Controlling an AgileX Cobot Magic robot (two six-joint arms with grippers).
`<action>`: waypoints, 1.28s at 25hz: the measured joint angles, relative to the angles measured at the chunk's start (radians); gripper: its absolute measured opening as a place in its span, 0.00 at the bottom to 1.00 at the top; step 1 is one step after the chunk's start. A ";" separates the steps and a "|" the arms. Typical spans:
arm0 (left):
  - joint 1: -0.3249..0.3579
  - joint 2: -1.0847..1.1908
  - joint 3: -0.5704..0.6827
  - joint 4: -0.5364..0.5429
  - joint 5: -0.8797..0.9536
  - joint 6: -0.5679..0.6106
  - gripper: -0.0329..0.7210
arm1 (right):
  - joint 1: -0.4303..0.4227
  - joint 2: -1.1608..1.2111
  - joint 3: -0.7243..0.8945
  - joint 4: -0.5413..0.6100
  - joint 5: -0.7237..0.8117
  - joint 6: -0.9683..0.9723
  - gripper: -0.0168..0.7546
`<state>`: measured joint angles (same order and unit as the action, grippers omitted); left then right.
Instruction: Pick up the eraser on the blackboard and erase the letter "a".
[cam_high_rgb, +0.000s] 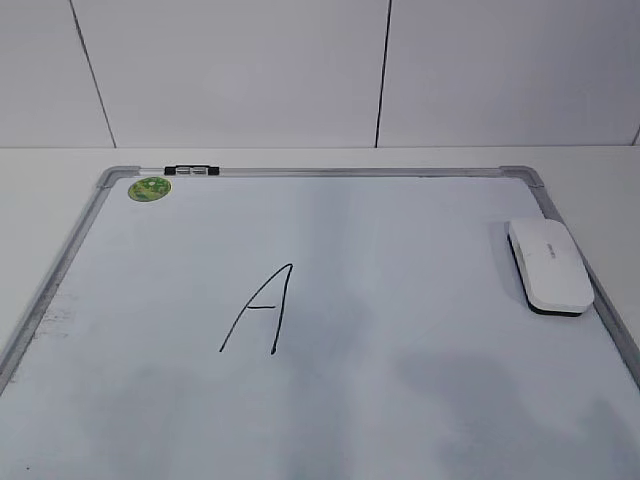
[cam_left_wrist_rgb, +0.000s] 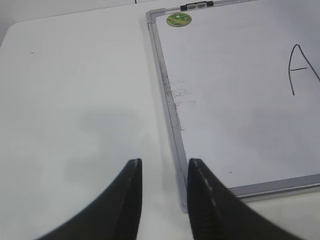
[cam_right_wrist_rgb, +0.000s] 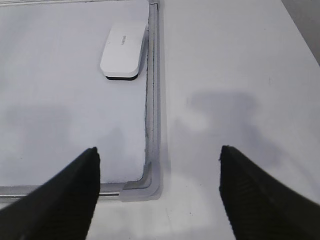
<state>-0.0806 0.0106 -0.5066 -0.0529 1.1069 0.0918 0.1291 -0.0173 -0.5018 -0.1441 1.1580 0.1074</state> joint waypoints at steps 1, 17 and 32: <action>0.004 0.000 0.000 0.000 0.000 0.000 0.36 | -0.006 0.000 0.000 0.000 0.000 0.000 0.79; 0.107 0.000 0.000 0.000 0.000 0.000 0.36 | -0.086 0.000 0.000 0.000 0.000 0.000 0.79; 0.113 0.000 0.000 0.000 0.000 0.000 0.36 | -0.094 0.000 0.000 0.000 0.000 0.000 0.79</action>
<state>0.0322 0.0106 -0.5066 -0.0529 1.1069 0.0918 0.0355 -0.0173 -0.5018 -0.1441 1.1580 0.1074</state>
